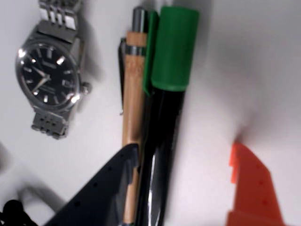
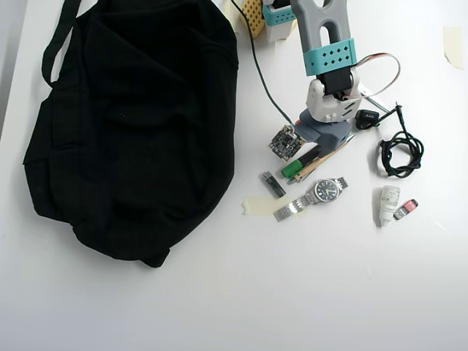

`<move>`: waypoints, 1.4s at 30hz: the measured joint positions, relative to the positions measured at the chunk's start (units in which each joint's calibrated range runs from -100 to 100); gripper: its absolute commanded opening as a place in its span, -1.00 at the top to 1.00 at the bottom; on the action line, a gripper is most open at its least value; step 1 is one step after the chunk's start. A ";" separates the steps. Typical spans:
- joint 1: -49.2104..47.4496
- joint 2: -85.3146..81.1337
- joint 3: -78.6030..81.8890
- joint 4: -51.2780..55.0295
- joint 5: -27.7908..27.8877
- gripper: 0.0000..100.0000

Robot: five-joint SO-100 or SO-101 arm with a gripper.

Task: Put the whiteboard marker into the black bag

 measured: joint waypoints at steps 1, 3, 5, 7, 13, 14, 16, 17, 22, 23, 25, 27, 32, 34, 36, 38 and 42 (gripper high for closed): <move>0.07 0.00 0.00 0.26 0.00 0.66; 0.22 0.00 0.00 0.77 0.05 0.81; 0.73 0.25 0.00 0.60 0.20 0.92; 1.17 1.00 -0.17 -0.09 -0.05 0.96; 1.25 1.33 -0.26 -0.26 0.00 0.96; 1.25 1.33 -0.26 -0.26 0.00 0.96; 1.25 1.33 -0.26 -0.26 0.00 0.96; 1.25 1.33 -0.26 -0.26 0.00 0.96; 2.28 -0.67 -4.35 4.94 0.44 0.96; 3.23 -1.33 -5.97 8.01 1.07 0.96; 6.46 -2.59 -9.90 13.12 3.57 0.96; 10.13 -4.92 -15.19 18.49 6.06 0.96; 20.70 -6.84 -28.50 28.46 10.11 0.96; 23.93 -6.84 -33.02 30.68 10.89 0.96; 27.16 -6.84 -35.92 31.53 11.09 0.96; 31.05 -6.84 -37.37 31.87 11.14 0.96; 38.39 -6.84 -37.97 31.87 11.14 0.96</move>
